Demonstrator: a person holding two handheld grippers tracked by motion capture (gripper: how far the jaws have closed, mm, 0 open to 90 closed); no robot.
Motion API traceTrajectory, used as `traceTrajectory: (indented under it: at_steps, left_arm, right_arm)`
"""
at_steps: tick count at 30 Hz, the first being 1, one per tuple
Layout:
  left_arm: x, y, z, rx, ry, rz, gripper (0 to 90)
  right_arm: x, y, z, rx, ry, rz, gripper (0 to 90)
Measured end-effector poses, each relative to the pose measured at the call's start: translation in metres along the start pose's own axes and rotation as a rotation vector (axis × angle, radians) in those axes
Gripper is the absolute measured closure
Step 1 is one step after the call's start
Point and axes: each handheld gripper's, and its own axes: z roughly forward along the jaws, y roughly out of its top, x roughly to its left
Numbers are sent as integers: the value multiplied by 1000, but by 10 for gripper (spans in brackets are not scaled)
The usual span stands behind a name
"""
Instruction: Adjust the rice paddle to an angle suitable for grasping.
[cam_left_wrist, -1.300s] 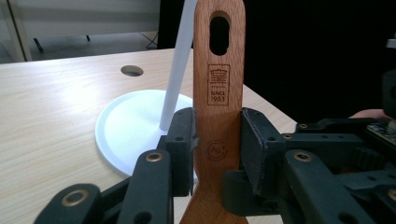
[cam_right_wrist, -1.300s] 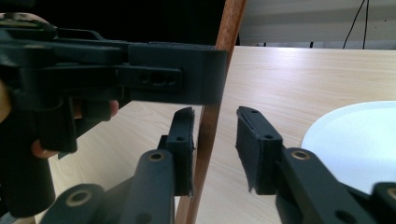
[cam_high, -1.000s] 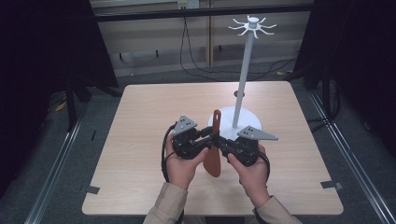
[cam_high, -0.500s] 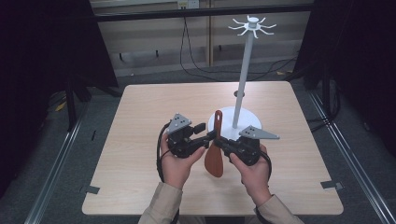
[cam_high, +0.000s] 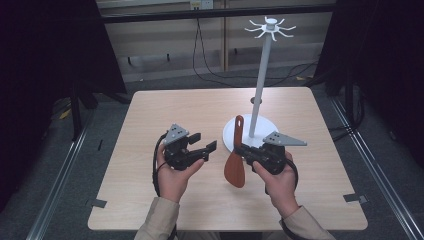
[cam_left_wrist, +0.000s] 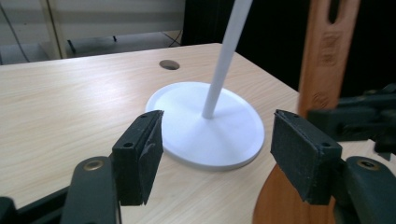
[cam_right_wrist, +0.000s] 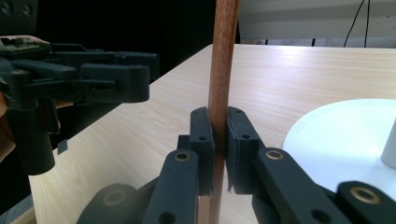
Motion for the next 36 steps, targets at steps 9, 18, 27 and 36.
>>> traceTrajectory:
  at_steps: [9, 18, 27, 36]
  left_arm:
    - [22, -22, -11, 27, 58, -17, 258]
    - [34, -43, -12, 67, 84, -5, 202]
    - [41, -58, -12, 102, 114, -3, 164]
    - [41, -61, -16, 112, 140, 26, 135]
  right_arm:
    - [-3, 7, -2, 1, 19, -24, 827]
    - [-9, 15, -4, -4, 31, -27, 827]
    - [-15, 33, -11, -24, 46, -61, 828]
    - [-18, 43, -14, -27, 48, -81, 827]
